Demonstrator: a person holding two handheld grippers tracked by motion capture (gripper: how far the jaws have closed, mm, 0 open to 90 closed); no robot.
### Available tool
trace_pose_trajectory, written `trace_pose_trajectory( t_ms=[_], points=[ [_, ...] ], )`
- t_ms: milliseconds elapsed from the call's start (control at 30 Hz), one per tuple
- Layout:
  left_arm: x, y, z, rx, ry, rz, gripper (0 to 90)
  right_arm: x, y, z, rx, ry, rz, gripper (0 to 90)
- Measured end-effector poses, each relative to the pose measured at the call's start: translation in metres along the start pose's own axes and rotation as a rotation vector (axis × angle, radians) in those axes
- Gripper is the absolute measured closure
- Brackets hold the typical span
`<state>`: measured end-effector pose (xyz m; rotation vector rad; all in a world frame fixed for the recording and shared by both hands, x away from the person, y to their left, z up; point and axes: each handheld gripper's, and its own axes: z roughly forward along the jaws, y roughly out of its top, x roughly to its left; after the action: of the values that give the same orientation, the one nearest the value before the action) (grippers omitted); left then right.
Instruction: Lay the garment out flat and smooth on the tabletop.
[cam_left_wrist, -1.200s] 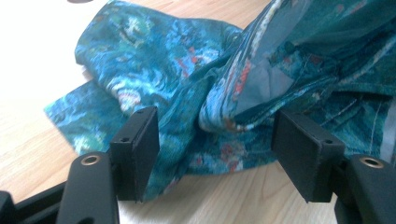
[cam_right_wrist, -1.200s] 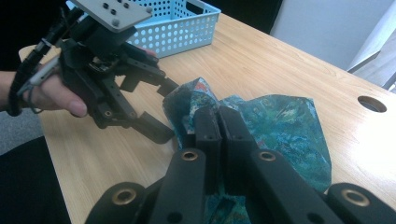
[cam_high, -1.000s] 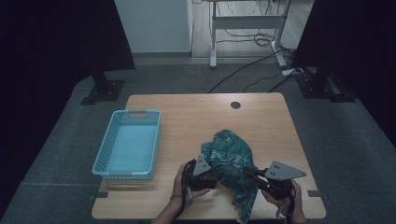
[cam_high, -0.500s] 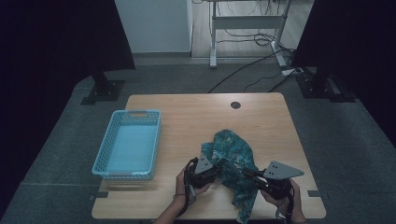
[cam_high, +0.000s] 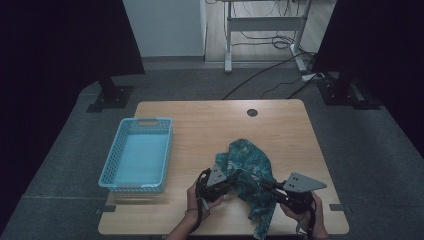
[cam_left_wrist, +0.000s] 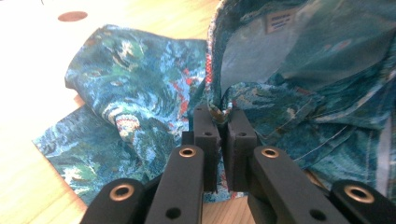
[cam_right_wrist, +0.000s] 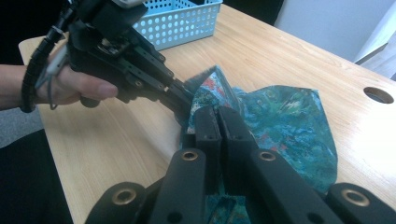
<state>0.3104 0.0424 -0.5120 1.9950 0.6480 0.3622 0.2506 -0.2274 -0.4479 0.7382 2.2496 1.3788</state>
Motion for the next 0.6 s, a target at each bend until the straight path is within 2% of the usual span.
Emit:
trace_pose_trajectory(
  t_ms=[300, 600],
  points=[
    [0.0, 0.01, -0.022, -0.057, -0.003, 0.001, 85.3, -0.003, 0.001, -0.006, -0.02, -0.025, 0.007, 87.1],
    [-0.007, 0.022, -0.039, -0.101, -0.005, 0.033, 85.3, -0.006, 0.002, -0.013, -0.048, -0.065, 0.02, 87.1]
  ],
)
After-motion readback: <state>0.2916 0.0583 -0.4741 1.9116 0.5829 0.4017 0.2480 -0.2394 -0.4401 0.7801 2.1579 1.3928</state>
